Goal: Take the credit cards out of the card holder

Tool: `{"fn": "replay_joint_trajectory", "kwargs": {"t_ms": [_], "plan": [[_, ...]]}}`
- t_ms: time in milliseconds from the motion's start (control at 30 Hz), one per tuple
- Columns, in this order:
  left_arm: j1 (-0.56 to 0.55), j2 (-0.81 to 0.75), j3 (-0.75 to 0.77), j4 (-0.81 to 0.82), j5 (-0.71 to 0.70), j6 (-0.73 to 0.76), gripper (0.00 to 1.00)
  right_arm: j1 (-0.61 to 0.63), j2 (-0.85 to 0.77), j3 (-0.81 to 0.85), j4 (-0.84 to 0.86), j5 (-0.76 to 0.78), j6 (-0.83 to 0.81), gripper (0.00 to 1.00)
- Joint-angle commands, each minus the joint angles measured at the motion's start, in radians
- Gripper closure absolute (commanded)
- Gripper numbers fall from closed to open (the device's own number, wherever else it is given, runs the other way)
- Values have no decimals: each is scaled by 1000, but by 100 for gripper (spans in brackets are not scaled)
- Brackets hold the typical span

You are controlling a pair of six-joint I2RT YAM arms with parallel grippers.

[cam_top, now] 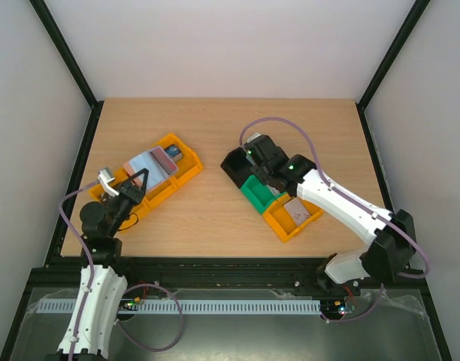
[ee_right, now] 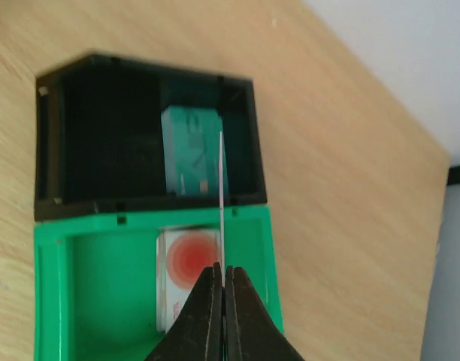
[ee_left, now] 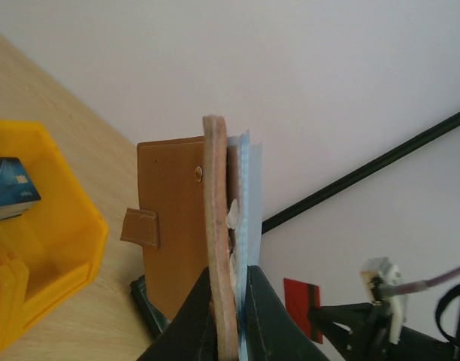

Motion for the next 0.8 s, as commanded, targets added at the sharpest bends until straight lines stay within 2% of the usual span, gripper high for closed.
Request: {"fn": "replay_joint_trajectory", "kwargs": {"t_ms": [0,133,433,767], "plan": [[-7,-40,-26,17,9,-8,98,-63,57,1,-144,-107,57,98],[-7,-61,-47,7,2,-2,98,-119,127,-1,-150,-153,30,98],[-8,-69,-64,16,-7,10,98,-125,290,38,-259,25,33,98],[-8,-70,-72,21,-12,15,98,-125,394,27,-224,130,8,99]]}}
